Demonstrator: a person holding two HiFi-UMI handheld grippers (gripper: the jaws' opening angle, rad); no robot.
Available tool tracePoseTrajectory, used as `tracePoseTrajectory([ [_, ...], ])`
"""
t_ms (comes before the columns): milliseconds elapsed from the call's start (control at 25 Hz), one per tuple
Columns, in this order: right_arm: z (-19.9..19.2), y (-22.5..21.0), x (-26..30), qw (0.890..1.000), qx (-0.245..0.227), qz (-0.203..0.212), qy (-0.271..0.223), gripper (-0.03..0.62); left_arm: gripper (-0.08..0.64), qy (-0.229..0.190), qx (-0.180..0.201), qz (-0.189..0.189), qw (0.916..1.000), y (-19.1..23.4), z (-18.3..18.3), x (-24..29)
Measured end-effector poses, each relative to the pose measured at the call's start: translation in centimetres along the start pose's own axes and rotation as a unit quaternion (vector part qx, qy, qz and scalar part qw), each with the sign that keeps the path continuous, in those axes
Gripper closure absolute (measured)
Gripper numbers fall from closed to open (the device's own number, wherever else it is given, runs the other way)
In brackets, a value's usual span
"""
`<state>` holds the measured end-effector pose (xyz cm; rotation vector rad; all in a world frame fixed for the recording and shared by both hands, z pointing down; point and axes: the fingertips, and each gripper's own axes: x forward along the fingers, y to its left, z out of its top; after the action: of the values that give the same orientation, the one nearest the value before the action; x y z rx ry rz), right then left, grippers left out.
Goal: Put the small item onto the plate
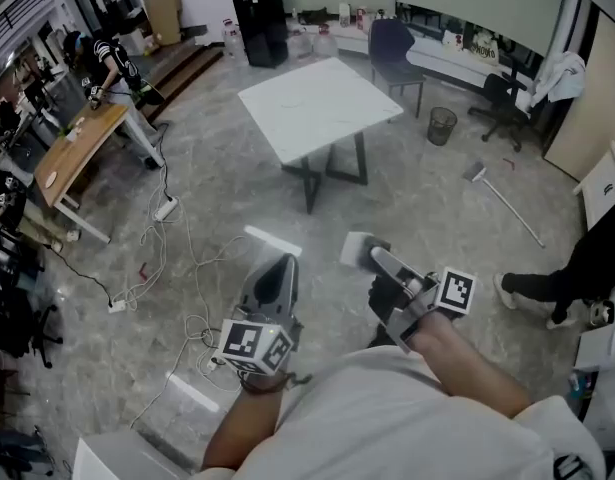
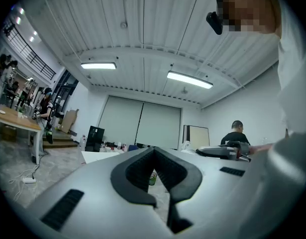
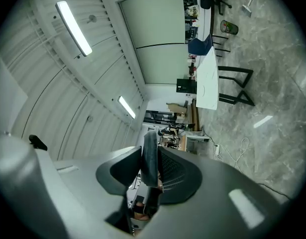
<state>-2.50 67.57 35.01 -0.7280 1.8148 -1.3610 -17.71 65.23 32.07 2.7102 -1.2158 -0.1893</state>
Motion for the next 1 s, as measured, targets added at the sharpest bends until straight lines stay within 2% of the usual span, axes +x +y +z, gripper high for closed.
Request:
tracePoseTrajectory([
  [240,2.1,-0.8,0.9,1.0,-0.001,-0.003,0.006,0.495,0.552,0.005,-0.002,0.004,1.0,0.5,-0.5,2.2],
  [440,5.8,-2.6,2.7,1.0,0.005,-0.006,0.01,0.495,0.554,0.012,-0.002,0.014,0.9998,1.6,-1.1,6.2],
  [680,12.6,-5.0,5.9,1.0,0.012,-0.005,0.02,0.495,0.554,0.014,0.0,0.025,0.9996,3.2,-1.7,13.6],
  [1000,23.9,-7.5,10.0,0.999,0.021,-0.002,0.05,0.495,0.554,0.008,0.001,0.052,0.9986,4.0,-1.8,25.5],
])
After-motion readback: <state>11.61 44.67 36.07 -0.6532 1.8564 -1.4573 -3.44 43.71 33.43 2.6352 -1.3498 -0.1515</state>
